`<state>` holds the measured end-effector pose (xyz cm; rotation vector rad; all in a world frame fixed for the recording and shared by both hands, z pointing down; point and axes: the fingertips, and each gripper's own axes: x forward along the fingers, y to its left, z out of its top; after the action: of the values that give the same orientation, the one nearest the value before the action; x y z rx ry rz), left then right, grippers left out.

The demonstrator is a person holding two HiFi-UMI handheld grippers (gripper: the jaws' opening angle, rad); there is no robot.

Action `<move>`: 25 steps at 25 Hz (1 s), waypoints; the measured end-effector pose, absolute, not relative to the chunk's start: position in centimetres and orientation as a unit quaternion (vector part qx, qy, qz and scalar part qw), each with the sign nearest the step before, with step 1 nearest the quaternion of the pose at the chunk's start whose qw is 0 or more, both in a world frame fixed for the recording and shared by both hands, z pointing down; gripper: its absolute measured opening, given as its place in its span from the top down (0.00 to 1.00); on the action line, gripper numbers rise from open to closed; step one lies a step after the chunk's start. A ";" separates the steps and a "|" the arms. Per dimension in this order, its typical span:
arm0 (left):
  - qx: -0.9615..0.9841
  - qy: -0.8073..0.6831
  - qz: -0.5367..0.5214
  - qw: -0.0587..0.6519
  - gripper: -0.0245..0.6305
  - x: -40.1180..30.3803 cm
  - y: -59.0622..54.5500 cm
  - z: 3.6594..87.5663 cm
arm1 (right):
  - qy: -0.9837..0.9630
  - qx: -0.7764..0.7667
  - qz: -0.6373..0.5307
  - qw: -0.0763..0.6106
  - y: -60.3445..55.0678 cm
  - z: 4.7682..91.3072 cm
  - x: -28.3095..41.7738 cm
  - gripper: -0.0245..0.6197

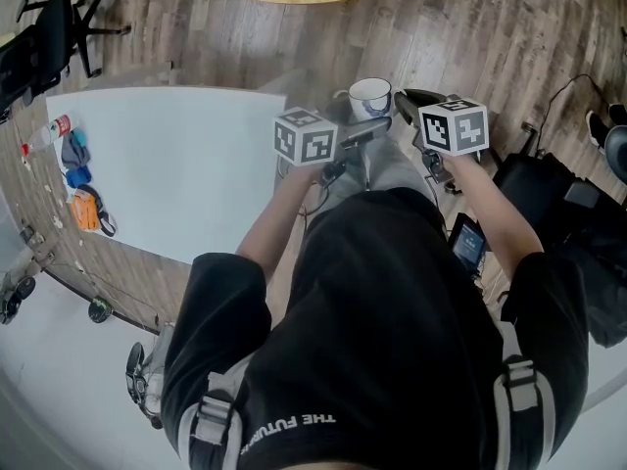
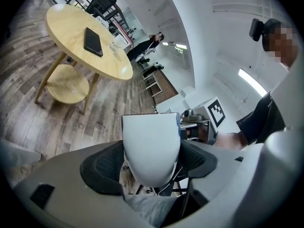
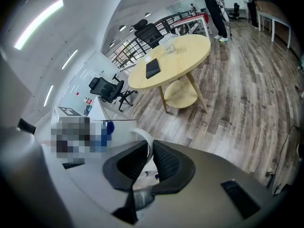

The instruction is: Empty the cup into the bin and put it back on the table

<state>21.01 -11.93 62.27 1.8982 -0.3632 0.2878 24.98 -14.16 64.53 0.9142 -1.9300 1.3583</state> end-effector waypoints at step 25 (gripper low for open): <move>0.947 -0.285 0.048 0.138 0.42 18.3 -16.9 47.0 | -0.906 0.381 0.136 0.123 -20.8 47.1 21.7 0.89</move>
<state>18.33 -16.88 46.99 2.7409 -0.8232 0.1398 21.73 -20.79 47.10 1.1117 -2.6440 0.3971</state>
